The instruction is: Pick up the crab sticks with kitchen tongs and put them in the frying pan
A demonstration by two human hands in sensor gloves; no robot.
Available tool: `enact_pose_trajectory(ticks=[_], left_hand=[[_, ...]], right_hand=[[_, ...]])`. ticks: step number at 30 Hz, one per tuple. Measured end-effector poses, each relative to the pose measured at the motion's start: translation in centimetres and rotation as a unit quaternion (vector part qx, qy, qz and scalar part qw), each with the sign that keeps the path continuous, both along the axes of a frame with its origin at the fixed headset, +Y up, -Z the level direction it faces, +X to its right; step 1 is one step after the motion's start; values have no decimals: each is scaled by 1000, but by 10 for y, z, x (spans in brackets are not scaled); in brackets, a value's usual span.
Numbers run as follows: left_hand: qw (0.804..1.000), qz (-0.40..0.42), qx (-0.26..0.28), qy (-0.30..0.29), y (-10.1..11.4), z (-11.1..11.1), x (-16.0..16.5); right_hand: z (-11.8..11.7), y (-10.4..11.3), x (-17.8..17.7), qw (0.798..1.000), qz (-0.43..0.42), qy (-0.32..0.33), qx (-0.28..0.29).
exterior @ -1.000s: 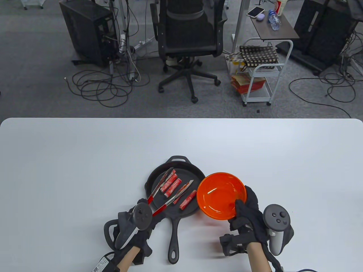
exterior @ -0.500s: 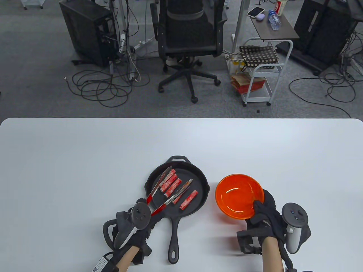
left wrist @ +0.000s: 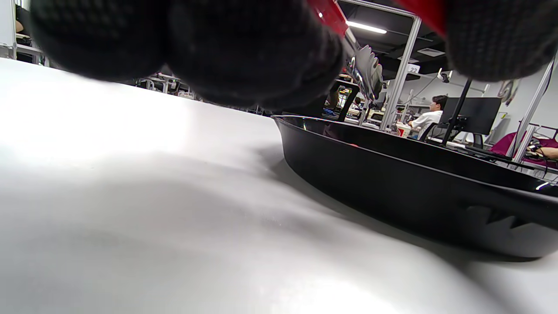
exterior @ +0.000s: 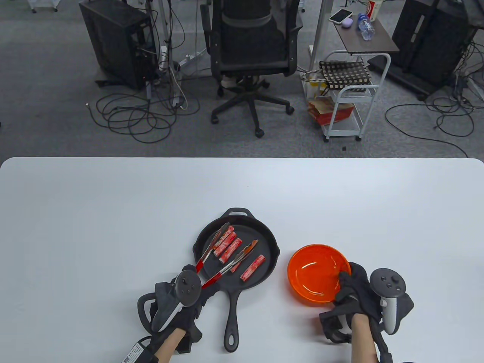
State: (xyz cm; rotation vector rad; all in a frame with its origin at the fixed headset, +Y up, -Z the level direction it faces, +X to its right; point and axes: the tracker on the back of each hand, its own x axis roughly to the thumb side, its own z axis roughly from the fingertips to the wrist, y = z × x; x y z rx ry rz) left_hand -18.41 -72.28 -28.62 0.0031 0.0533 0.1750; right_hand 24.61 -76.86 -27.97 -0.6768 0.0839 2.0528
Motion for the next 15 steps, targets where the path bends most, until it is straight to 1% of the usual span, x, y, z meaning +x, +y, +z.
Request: enact_pose_trajectory(ticks=[2, 6, 8, 12, 15], left_hand=[[1000, -1, -2, -1, 0, 0, 0], [1000, -2, -4, 0, 0, 0, 0], [1000, -3, -4, 0, 0, 0, 0], [1000, -5, -7, -1, 0, 0, 0], [1000, -5, -7, -1, 0, 0, 1]], right_hand=[[-2, -1, -2, 1000, 19, 16, -10], [-4, -2, -6, 999, 19, 30, -17], [-4, -1, -8, 999, 33, 33, -18], [-3, 4, -10, 994, 99, 28, -22], [-5, 6, -13, 984, 173, 38, -32]])
